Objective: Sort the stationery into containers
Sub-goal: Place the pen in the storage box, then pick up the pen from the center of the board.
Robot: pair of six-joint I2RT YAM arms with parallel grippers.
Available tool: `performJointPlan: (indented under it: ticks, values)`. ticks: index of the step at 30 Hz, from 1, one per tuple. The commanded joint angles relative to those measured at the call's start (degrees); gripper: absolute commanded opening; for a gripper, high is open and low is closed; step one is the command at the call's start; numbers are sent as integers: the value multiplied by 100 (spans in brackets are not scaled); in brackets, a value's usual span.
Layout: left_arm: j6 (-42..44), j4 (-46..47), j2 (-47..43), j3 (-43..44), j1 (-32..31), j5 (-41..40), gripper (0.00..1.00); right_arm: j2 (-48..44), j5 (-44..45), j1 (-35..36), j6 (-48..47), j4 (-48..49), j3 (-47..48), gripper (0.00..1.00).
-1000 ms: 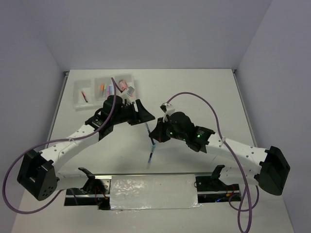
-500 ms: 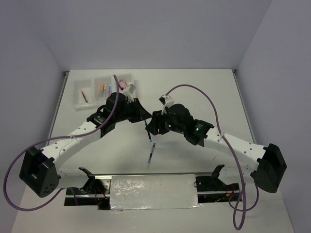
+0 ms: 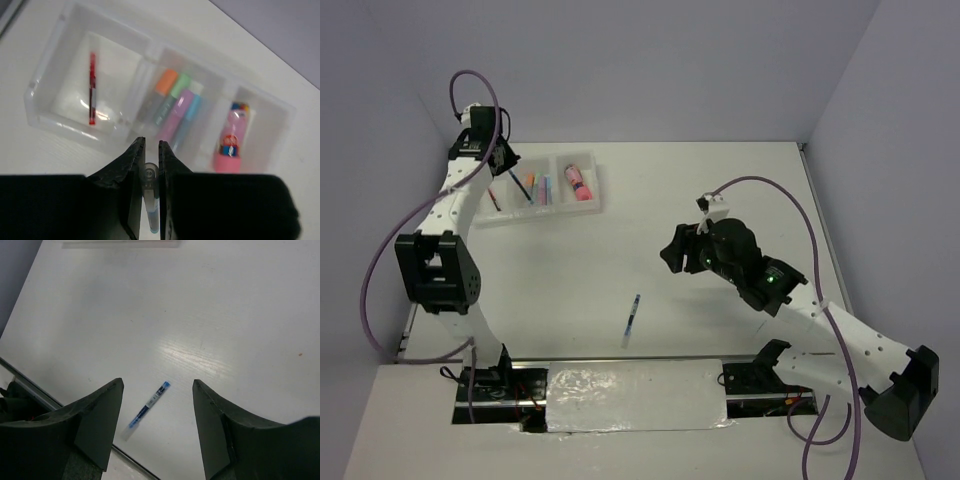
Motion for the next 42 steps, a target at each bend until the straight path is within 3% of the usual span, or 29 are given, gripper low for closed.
performJointPlan:
  ticks: [1,3,7,17,23,26,28,30,31,37,38,42]
  values:
    - [222,-780,943,1088,424,-329,10,-47,-59,-34,-209,-145,-279,66]
    - [292,-1155,1664,2071,610,-197,14,-39,-130,-34,-218,-127,-402,66]
    - [450,-1536,2397,3132,822,-504,16,-47,-393,-51,-209,136,-683,66]
    - [801,-852,2388,2746,1209,-250,25,770,-692,-43,-236,540,-701,66]
    - [1074,-772,2670,2974,1340,-232,38,1217,-947,-43,-174,804,-622,65]
    - [1039,-693,2880,3080,1507,92,52,1428,-1062,-25,-165,840,-543,65]
    - [1022,-728,2986,3194,1534,233,77,1517,-896,141,-183,743,-395,64]
    - [899,-789,3110,3361,1552,365,95,1649,-729,317,-201,577,-289,63]
    - [794,-868,3127,3396,1552,522,98,1701,-658,466,-114,524,-184,63]
    - [582,-981,2101,3001,1175,612,99,2351,544,1117,1045,172,124,68]
    - [591,-1078,1760,3053,982,542,99,2474,747,1274,1526,15,186,83]
    - [591,-1177,511,2529,550,655,99,3342,1695,1697,2444,-522,721,84]
